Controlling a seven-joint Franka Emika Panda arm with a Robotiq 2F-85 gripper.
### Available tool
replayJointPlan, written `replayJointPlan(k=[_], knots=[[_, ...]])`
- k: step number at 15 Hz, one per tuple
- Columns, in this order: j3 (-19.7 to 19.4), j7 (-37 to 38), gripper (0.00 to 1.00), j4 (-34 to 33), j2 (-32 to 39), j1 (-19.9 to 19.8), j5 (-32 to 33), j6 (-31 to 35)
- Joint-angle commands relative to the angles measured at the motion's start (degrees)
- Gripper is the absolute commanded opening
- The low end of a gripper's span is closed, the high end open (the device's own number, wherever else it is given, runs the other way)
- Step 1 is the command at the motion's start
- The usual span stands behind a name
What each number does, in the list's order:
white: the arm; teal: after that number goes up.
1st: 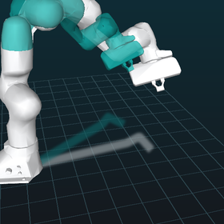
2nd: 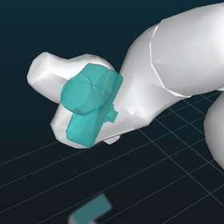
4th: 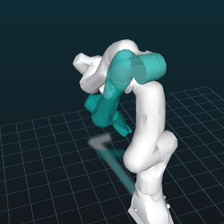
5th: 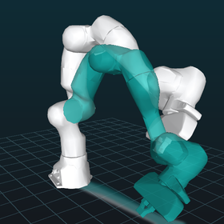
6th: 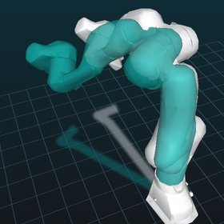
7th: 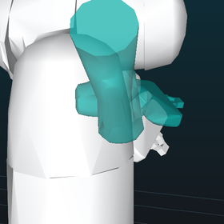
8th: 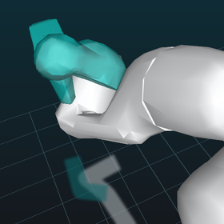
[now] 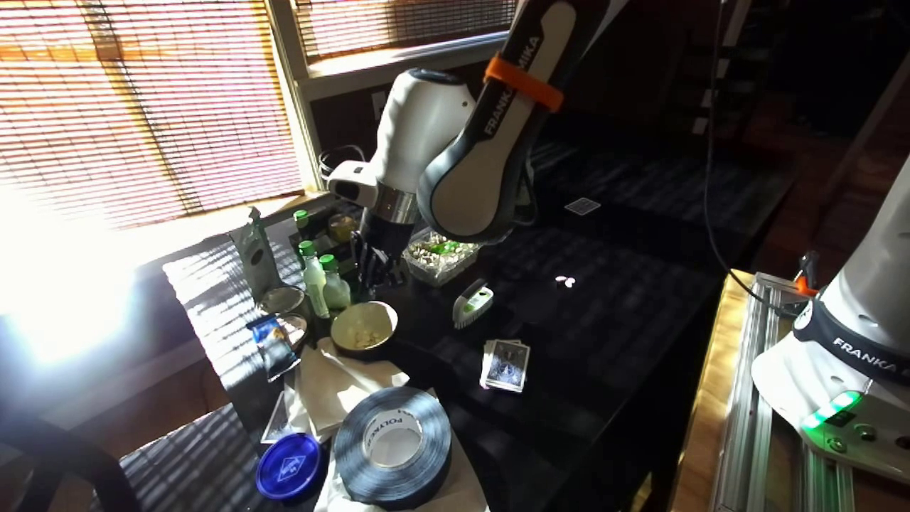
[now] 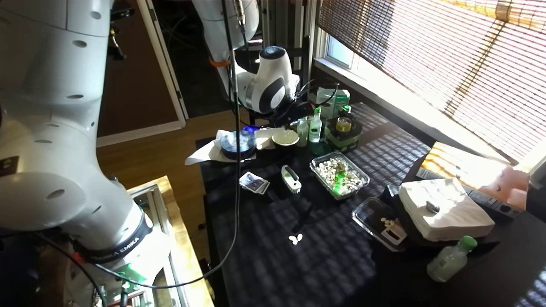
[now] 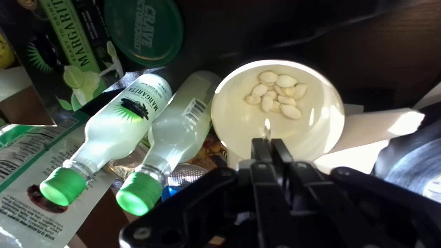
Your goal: Pick up the white objects from the black tablecloth and place them inside the white bowl on the left.
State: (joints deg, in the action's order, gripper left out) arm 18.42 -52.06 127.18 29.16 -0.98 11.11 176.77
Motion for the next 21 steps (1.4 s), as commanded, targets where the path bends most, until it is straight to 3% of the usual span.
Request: replayJointPlan(k=[1,4,7,9,11,13,15,19,21], knots=[[-0.3,1.8,0.42,-4.4,4.3,1.3,1.8,-1.2],[-0.4,2.1,0.62,-4.1,3.8,0.8,1.8,-0.9],[-0.1,2.7,0.83,1.6,-1.2,-3.0,1.2,1.1],[-2.1,3.8,0.97,5.7,-5.1,-4.1,1.4,1.3],[-4.5,5.1,1.00,11.2,-9.6,-5.4,1.3,2.5],[-10.3,8.1,1.00,16.7,-14.6,-3.6,2.0,2.0],[-20.6,11.1,1.00,21.2,-19.4,2.4,3.2,-0.3],[-39.0,25.4,1.00,24.3,-23.3,11.3,20.2,-8.8],[-42.5,33.5,1.00,24.2,-23.8,13.0,27.5,-15.3]])
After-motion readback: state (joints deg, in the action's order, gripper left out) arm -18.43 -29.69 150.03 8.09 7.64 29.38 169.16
